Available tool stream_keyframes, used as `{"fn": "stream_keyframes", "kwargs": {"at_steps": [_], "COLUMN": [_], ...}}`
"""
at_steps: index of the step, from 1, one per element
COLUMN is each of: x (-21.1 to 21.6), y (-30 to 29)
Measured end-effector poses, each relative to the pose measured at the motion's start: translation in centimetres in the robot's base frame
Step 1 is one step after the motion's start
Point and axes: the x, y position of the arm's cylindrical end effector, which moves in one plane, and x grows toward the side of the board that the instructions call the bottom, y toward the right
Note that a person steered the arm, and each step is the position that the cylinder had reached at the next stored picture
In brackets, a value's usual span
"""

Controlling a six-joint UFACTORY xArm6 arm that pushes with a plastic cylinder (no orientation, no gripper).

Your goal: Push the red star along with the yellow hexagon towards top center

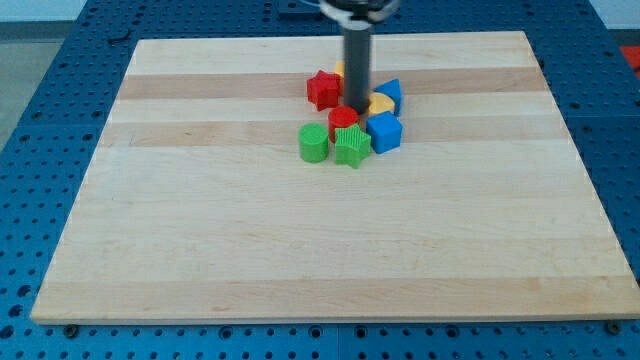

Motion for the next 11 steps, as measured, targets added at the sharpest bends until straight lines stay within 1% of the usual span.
{"fn": "stream_keyframes", "kwargs": {"at_steps": [1,2,3,4,5,6,7,8,9,10,11], "x": [-2.0,-4.3,-5.7,-10.2,-13.3,-12.9,-9.2,-2.9,-0.3,-0.8,-3.5], "y": [4.8,7.5,6.7,6.0,3.1,-4.7,-11.2,-12.4,-11.1,-7.5,-2.9]}}
